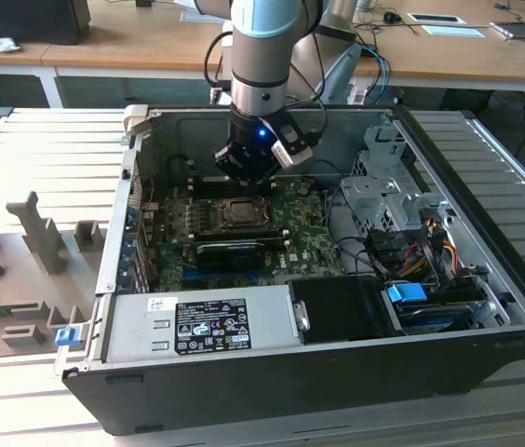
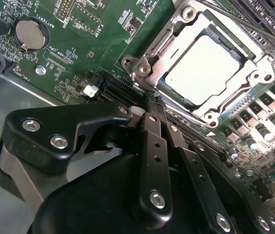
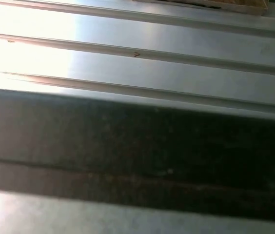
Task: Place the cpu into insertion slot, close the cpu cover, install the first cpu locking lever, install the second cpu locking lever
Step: 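Install the first cpu locking lever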
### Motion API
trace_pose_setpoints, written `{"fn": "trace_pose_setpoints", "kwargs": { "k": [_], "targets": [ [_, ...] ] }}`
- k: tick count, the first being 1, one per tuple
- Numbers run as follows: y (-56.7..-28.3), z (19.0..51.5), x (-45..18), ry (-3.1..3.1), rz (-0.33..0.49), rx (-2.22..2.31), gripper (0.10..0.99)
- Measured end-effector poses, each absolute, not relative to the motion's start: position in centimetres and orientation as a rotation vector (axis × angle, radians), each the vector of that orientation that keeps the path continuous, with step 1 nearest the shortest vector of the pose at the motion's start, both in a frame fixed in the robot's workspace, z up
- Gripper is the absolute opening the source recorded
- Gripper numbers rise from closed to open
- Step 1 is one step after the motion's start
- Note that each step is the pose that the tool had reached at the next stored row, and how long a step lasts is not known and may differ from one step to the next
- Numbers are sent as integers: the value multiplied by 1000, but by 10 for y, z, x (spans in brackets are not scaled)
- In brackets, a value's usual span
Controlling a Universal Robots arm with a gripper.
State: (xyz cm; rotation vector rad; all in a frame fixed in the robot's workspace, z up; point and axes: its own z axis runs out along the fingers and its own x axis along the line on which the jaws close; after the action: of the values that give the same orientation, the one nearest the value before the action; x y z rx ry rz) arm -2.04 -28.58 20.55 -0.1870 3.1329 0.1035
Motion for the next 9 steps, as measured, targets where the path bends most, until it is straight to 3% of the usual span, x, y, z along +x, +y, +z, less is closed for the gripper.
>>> {"fn": "trace_pose_setpoints", "kwargs": {
  "k": [9],
  "targets": [
    [-286,202,-20,3134,94,-187,106]
  ]
}}
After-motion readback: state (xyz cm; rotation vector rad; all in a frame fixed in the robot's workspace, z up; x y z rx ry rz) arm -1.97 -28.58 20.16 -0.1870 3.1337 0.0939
